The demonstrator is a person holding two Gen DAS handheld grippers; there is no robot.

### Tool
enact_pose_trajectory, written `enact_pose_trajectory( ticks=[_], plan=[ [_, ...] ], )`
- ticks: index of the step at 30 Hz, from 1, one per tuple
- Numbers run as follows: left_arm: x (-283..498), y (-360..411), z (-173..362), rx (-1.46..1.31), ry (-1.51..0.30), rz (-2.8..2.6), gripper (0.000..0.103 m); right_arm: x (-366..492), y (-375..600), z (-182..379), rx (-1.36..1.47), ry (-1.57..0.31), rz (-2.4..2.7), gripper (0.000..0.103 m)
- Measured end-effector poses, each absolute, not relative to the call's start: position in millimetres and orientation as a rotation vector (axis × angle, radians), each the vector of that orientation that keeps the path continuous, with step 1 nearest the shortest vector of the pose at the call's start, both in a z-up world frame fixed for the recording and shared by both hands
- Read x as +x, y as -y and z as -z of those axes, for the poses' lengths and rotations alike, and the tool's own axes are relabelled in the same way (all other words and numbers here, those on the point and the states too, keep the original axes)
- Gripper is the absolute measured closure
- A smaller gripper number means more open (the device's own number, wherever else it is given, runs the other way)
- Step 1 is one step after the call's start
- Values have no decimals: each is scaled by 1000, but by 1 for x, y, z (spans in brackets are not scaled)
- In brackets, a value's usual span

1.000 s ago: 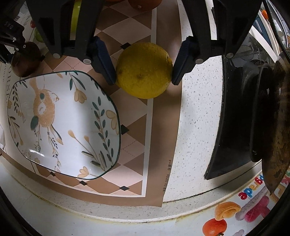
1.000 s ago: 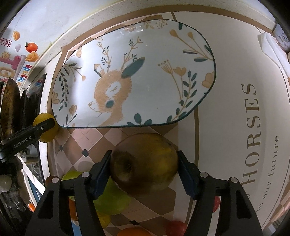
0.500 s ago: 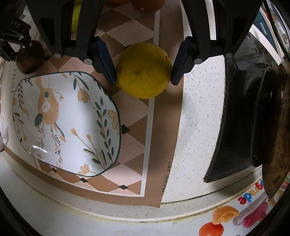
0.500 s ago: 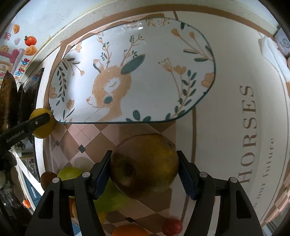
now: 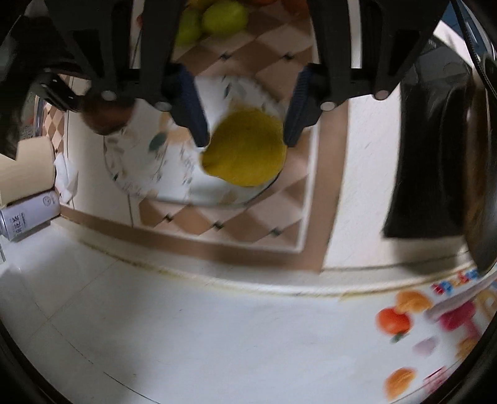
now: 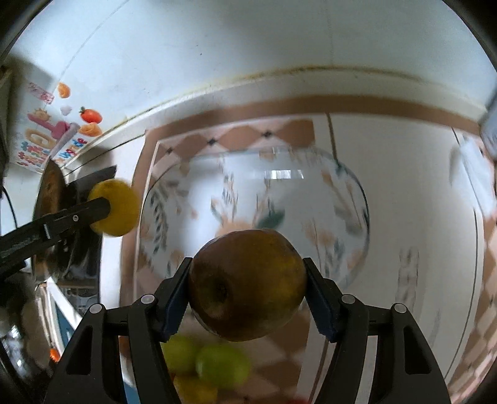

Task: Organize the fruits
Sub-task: 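Carry both fruits onto the deer-pattern plate and open both tools, then lift both tools away from the plate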

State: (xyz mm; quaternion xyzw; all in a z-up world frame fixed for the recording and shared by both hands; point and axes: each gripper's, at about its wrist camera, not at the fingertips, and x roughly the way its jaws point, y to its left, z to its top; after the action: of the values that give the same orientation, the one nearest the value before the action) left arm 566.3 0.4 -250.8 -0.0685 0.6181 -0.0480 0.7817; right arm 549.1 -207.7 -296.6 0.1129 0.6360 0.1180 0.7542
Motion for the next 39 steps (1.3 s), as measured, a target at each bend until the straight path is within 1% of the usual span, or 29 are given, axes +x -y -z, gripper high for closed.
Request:
enact_pose_trajectory(
  ticks=[4,6,9,15,16,17,19,20,21,22,23,24,25,26,30,32,36,39],
  plan=[
    [604,26,290,-117,-1405,128,58,591,198,327,173,-1425,-256,34],
    [611,31,303,-106,-1425,121,59,605,198,340,122,-1439,-224,33],
    [616,34,309,-118,-1437,131,59,614,202,351,152,-1474,-237,33],
    [616,39,306,-88,-1439,117,59,618,202,355,151,-1498,-262,33],
    [616,39,303,-81,-1433,109,57,619,203,355,151,-1513,-262,32],
    [616,39,298,-75,-1424,93,57,620,203,356,151,-1533,-254,30],
    [612,32,286,-81,-1400,56,56,618,210,350,164,-1540,-241,16],
    [609,29,281,-86,-1393,42,54,616,213,344,162,-1527,-233,6],
    [606,26,277,-85,-1389,33,50,613,217,337,162,-1516,-223,5],
    [602,24,274,-83,-1385,31,44,610,220,331,161,-1511,-213,5],
    [598,24,272,-72,-1382,25,33,606,222,323,152,-1510,-197,5],
    [593,24,269,-53,-1380,15,26,602,227,319,145,-1507,-187,5],
    [588,24,267,-36,-1378,6,16,596,229,313,133,-1503,-169,5],
    [581,24,265,-22,-1374,-2,13,591,230,308,130,-1499,-156,5],
    [554,24,255,-14,-1371,-3,12,565,230,290,135,-1480,-102,5],
    [542,26,249,-4,-1359,-4,8,548,230,282,138,-1471,-84,5],
    [514,28,225,16,-1320,8,8,516,221,262,141,-1439,-51,5],
    [493,28,202,50,-1257,5,8,491,216,240,139,-1390,-39,5]
  ],
)
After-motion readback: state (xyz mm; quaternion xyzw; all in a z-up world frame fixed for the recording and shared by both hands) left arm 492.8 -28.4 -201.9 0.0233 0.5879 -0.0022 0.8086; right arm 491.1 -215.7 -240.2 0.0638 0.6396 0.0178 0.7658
